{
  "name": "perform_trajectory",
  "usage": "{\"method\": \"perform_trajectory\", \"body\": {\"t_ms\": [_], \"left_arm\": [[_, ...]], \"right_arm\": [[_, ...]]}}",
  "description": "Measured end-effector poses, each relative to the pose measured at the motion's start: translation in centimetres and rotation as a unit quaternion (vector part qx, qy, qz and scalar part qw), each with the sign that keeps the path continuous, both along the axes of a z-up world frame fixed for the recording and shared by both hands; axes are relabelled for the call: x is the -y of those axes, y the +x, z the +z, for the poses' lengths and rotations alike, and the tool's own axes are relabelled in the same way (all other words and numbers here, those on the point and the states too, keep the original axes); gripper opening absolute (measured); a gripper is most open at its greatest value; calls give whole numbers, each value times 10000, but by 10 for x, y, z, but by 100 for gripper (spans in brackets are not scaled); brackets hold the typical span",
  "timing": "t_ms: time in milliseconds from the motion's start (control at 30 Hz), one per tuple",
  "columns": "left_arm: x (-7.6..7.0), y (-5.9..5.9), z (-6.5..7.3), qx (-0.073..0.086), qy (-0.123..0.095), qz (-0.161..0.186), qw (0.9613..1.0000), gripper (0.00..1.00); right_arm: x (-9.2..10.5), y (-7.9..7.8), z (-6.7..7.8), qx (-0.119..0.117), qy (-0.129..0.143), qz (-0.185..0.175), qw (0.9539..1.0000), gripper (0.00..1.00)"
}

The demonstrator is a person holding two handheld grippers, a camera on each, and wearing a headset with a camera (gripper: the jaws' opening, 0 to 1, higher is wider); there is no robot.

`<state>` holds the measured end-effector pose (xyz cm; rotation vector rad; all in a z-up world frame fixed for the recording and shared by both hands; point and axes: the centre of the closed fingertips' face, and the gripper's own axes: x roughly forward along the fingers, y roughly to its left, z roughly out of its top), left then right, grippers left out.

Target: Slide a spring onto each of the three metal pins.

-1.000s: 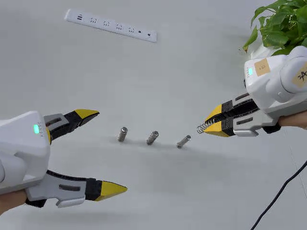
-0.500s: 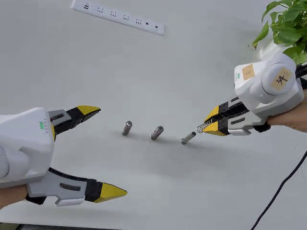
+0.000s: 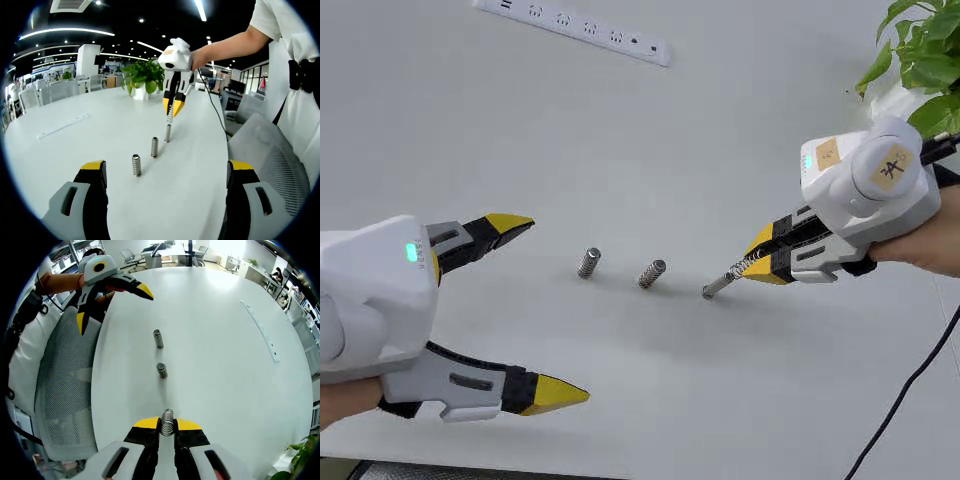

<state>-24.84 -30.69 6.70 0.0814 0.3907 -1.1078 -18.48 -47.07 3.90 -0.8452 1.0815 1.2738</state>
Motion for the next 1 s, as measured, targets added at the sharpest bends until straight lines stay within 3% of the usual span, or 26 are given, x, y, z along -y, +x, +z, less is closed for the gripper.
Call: {"method": "perform_trajectory", "body": {"t_ms": [1000], "left_arm": [[7, -1, 0, -95, -102, -66, 9999, 99]], "right_arm": [[0, 0, -14, -81, -95, 92, 9999, 7]]}}
